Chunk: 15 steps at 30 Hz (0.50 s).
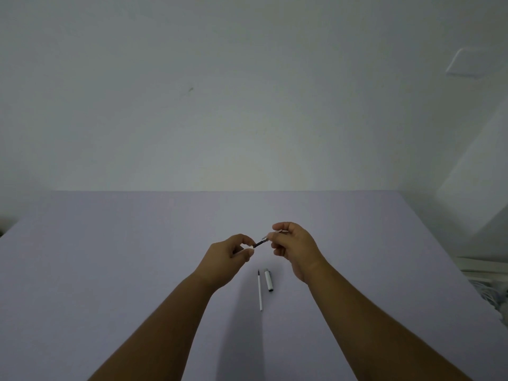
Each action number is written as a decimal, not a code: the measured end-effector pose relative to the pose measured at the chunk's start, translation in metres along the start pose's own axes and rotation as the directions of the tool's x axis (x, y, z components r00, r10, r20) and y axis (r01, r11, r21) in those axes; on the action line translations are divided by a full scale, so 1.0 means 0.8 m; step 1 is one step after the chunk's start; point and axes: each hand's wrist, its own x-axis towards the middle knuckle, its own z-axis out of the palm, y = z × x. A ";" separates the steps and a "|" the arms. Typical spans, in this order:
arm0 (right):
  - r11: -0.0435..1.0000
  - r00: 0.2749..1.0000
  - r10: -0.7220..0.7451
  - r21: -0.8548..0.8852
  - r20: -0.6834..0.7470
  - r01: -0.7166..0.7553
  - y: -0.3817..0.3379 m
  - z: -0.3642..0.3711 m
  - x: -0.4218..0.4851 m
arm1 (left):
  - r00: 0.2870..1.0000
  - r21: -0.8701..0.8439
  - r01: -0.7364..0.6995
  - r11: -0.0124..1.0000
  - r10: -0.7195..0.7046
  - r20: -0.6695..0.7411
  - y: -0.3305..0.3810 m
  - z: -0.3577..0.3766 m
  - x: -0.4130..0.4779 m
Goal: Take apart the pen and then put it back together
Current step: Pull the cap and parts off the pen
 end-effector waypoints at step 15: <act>0.660 0.980 0.113 -0.726 -0.161 -0.196 0.130 -0.032 0.052 | 0.989 -0.096 0.147 0.985 -0.145 0.018 -0.045 0.050 0.021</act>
